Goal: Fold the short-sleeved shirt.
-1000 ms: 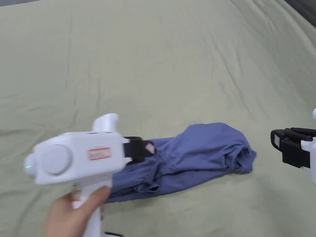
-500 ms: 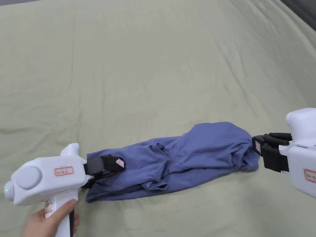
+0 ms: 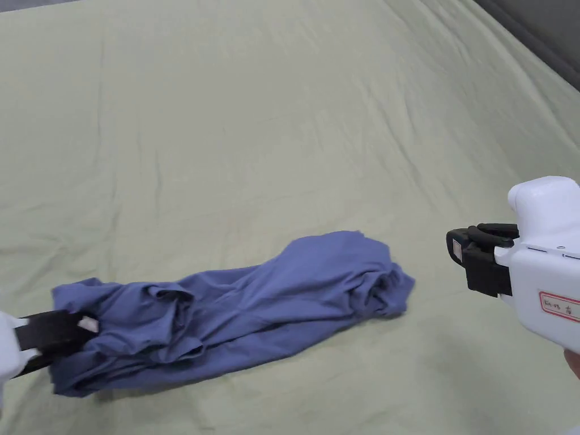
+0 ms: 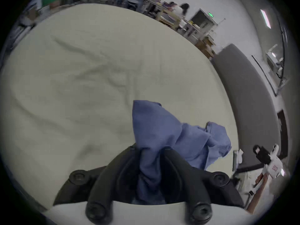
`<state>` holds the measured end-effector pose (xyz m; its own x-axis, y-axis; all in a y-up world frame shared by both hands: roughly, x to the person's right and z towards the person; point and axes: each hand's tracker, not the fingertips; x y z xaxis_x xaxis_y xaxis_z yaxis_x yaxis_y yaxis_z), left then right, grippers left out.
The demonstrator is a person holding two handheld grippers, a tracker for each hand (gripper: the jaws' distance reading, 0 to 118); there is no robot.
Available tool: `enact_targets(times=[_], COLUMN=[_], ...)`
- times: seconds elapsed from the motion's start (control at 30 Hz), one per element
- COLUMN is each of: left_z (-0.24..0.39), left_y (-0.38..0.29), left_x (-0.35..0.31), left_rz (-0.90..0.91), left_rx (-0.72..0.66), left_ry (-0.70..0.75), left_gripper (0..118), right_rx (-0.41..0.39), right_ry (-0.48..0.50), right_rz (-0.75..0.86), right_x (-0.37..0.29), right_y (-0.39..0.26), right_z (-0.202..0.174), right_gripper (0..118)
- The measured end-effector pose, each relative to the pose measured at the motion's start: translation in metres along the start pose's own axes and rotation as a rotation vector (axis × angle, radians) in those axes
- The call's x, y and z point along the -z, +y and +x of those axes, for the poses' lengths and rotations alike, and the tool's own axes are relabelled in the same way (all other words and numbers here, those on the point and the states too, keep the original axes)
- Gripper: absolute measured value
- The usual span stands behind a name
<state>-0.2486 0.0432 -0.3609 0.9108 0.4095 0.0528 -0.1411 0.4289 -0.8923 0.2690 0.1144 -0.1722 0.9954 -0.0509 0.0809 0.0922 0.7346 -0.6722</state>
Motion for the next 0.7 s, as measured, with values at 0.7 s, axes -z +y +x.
enact_targets(times=[0.7], left_z=[0.287], left_y=[-0.06], left_x=[0.125], left_rz=[-0.234], left_rx=[0.611], left_ry=[0.128], left_gripper=[17], right_rx=[0.107], right_ry=[-0.042], right_rz=[0.027], right_x=[-0.008], right_y=[-0.017], right_z=[0.057], right_gripper=[2])
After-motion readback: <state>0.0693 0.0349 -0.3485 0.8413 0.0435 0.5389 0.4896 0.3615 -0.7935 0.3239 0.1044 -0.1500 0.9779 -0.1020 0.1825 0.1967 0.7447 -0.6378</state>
